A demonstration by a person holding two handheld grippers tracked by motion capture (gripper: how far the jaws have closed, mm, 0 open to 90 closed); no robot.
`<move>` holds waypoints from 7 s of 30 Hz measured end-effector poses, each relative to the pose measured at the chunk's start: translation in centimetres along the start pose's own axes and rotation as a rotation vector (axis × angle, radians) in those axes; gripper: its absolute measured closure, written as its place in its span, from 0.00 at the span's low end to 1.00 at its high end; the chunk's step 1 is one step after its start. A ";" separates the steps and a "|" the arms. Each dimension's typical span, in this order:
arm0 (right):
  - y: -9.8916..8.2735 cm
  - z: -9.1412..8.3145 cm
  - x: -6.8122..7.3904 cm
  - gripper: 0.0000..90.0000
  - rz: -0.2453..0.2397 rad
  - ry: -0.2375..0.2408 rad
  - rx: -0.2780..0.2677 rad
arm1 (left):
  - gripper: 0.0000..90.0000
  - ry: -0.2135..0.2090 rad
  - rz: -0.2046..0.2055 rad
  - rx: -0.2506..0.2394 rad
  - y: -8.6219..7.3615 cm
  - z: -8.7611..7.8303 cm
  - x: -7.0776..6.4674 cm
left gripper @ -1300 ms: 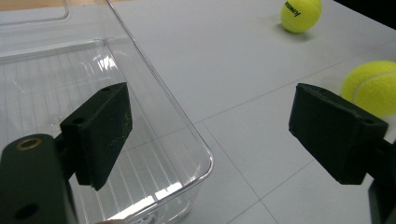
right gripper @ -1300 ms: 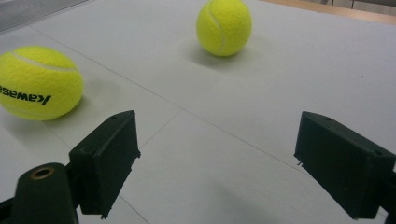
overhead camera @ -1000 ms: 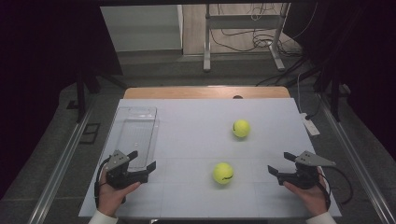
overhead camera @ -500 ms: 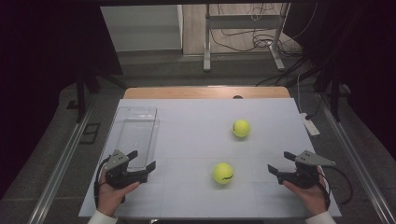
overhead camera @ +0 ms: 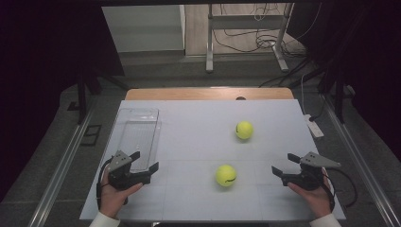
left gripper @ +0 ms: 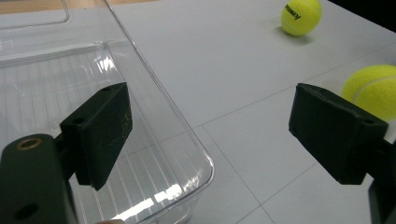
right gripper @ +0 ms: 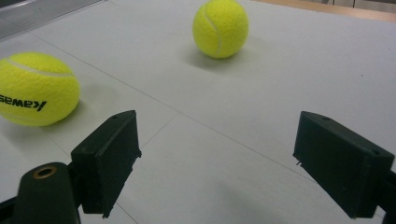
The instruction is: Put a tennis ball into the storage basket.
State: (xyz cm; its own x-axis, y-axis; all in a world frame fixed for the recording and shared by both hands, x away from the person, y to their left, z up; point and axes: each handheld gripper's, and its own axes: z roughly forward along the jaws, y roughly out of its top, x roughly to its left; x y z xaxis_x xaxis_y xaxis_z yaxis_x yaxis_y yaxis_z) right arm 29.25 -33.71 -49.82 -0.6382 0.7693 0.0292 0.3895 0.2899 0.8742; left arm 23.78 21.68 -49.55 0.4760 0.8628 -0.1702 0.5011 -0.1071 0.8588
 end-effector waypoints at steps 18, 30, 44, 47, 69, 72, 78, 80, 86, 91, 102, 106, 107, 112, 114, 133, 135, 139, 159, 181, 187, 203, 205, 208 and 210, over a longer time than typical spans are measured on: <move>0.2 -0.1 0.7 0.16 -0.018 0.004 0.003 | 0.16 -0.006 -0.013 0.009 0.9 0.0 -0.8; 0.0 -0.6 0.5 0.16 -0.012 0.003 -0.001 | 0.16 -0.056 0.005 0.010 2.5 0.5 -2.1; -0.3 -1.0 0.7 0.16 -0.026 -0.005 0.010 | 0.16 -0.090 0.012 0.026 3.1 1.5 -2.5; -0.3 -0.9 0.8 0.16 -0.029 0.000 0.009 | 0.16 -0.101 0.025 0.034 3.3 1.9 -2.9; -0.1 -0.6 1.0 0.16 -0.041 0.002 0.014 | 0.16 -0.147 0.060 0.053 4.7 3.1 -4.6; -0.2 -0.6 1.0 0.16 -0.042 0.002 0.017 | 0.16 -0.151 0.061 0.059 4.8 3.3 -4.8; -0.2 -0.6 0.9 0.16 -0.037 0.000 0.018 | 0.16 -0.161 0.066 0.064 5.0 3.6 -5.0; -0.2 -0.6 0.8 0.16 -0.038 -0.001 0.018 | 0.16 -0.163 0.067 0.065 5.0 3.7 -5.1; -0.2 -0.6 0.9 0.16 -0.037 -0.002 0.019 | 0.16 -0.175 0.076 0.073 5.2 4.0 -5.5; -0.2 -0.5 0.9 0.16 -0.036 0.001 0.019 | 0.16 -0.188 0.082 0.078 5.4 4.3 -5.9; -0.3 -0.5 0.8 0.16 -0.035 0.002 0.023 | 0.16 -0.212 0.097 0.089 5.7 5.1 -6.7; -0.3 -0.5 0.8 0.16 -0.035 0.001 0.023 | 0.16 -0.217 0.099 0.090 5.8 5.2 -6.9; -0.3 -0.5 0.8 0.16 -0.035 -0.001 0.024 | 0.16 -0.219 0.099 0.091 5.8 5.3 -6.9; -0.3 -0.5 0.8 0.16 -0.034 0.000 0.027 | 0.15 -0.234 0.101 0.094 6.0 5.4 -7.2; -0.3 -0.5 0.8 0.16 -0.034 -0.001 0.026 | 0.16 -0.244 0.105 0.095 6.1 5.5 -7.4; -0.3 -0.5 0.7 0.16 -0.031 -0.003 0.026 | 0.14 -0.285 0.174 0.118 6.8 6.3 -9.2; -0.3 -0.5 0.7 0.16 -0.032 -0.002 0.026 | 0.13 -0.287 0.178 0.118 6.9 6.4 -9.4; -0.3 -0.5 0.7 0.16 -0.032 -0.002 0.027 | 0.12 -0.298 0.170 0.115 7.0 6.4 -9.5; -0.4 -0.5 0.7 0.16 -0.034 -0.005 0.030 | 0.13 -0.342 0.206 0.143 7.4 7.0 -10.5; -0.5 -0.4 0.7 0.16 -0.029 -0.003 0.033 | 0.13 -0.404 0.257 0.215 7.0 9.0 -12.6; -0.5 -0.4 0.7 0.16 -0.029 -0.002 0.033 | 0.13 -0.408 0.258 0.230 6.9 9.5 -12.9; -0.5 -0.3 0.7 0.16 -0.028 -0.001 0.034 | 0.11 -0.431 0.272 0.288 6.6 11.0 -13.7; -0.5 -0.3 0.6 0.16 -0.027 -0.001 0.034 | 0.10 -0.427 0.271 0.290 6.6 11.1 -13.8; -0.5 -0.3 0.6 0.16 -0.026 0.000 0.034 | 0.10 -0.426 0.272 0.295 6.6 11.3 -13.9; -0.5 -0.3 0.7 0.16 -0.028 -0.001 0.033 | 0.10 -0.425 0.275 0.300 6.6 11.4 -13.9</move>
State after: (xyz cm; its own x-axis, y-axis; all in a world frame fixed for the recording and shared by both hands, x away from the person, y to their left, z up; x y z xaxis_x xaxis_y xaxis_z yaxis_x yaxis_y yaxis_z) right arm 28.43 -33.53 -50.06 -0.6483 0.7614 0.0043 0.3932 0.3300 0.8582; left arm 28.69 3.31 -47.05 0.8344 0.5166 -0.1924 0.4712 -0.4872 0.7352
